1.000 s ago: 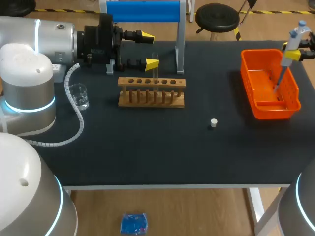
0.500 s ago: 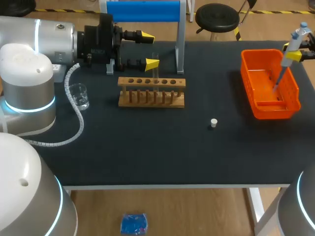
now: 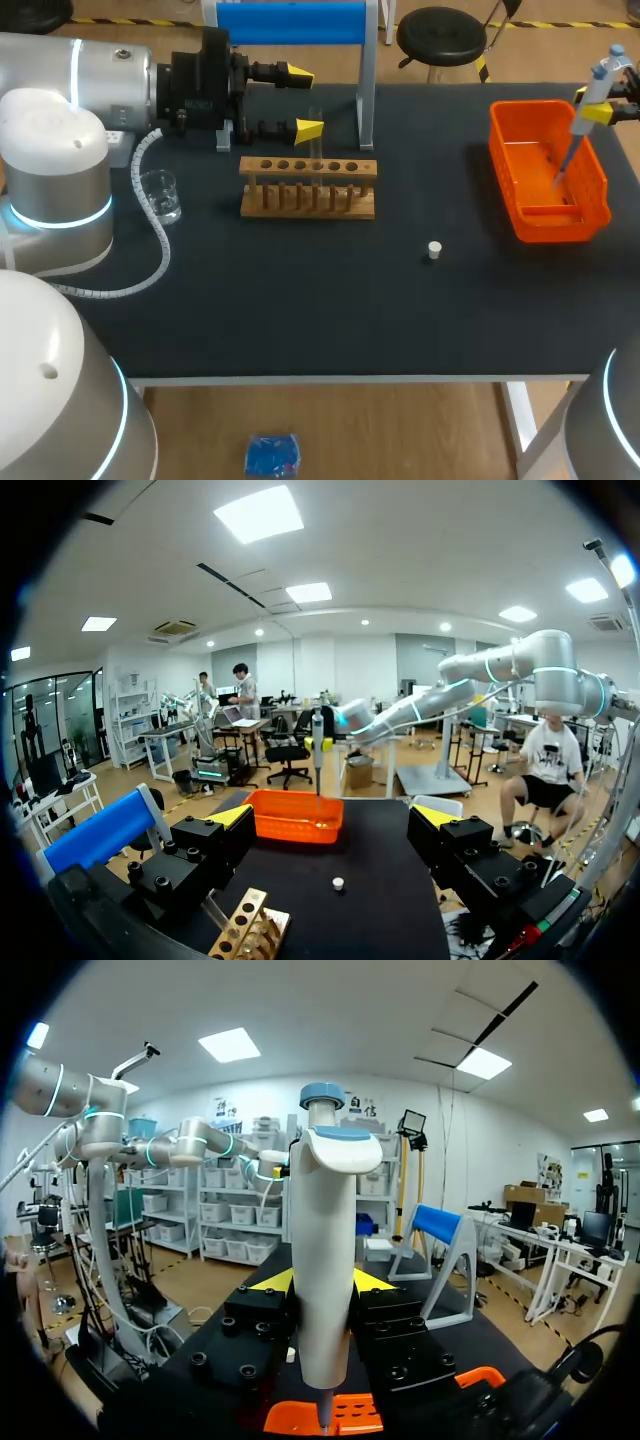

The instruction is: Invert the test tube, pick up the pipette, mount the tip to pipette, aspirate from beaker and dispense into the tube, eject the tip, return the pipette, and cap with the stopper.

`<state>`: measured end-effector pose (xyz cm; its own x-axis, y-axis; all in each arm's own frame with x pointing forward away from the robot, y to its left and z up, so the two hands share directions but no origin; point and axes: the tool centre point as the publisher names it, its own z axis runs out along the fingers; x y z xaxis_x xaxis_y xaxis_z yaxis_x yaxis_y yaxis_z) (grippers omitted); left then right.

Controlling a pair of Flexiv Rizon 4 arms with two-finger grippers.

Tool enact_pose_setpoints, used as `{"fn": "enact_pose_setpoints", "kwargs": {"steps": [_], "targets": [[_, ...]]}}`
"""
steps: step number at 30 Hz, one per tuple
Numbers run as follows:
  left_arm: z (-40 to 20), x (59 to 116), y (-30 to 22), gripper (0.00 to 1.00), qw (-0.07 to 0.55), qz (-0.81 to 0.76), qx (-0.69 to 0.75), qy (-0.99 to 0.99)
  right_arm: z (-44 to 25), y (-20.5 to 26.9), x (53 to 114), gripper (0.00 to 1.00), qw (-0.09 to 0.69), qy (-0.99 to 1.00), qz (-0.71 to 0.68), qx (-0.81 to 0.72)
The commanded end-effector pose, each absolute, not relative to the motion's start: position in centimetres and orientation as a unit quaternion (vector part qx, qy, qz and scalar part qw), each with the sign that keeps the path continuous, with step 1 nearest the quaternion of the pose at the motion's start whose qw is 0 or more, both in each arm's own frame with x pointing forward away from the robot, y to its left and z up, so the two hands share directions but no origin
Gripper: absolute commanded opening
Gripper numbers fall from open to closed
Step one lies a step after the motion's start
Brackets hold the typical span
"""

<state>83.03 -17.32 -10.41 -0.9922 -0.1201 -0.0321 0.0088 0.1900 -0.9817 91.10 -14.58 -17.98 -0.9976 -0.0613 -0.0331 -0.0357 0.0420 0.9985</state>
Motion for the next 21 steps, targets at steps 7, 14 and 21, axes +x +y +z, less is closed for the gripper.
{"fn": "enact_pose_setpoints", "kwargs": {"steps": [7,14,21], "targets": [[-10.5,83.1,-17.3,1.0,0.051,-0.636,-0.035,0.769,-18.0,-14.7,91.2,0.0,0.011,-0.722,-0.691,0.035],[-9.1,85.6,-22.0,1.0,0.052,-0.616,-0.033,0.785,-18.0,-14.7,91.2,0.0,0.011,-0.722,-0.691,0.035],[-6.4,89.2,-29.7,1.0,0.058,-0.607,-0.026,0.792,-18.0,-14.7,91.2,0.0,0.011,-0.722,-0.691,0.035]]}}
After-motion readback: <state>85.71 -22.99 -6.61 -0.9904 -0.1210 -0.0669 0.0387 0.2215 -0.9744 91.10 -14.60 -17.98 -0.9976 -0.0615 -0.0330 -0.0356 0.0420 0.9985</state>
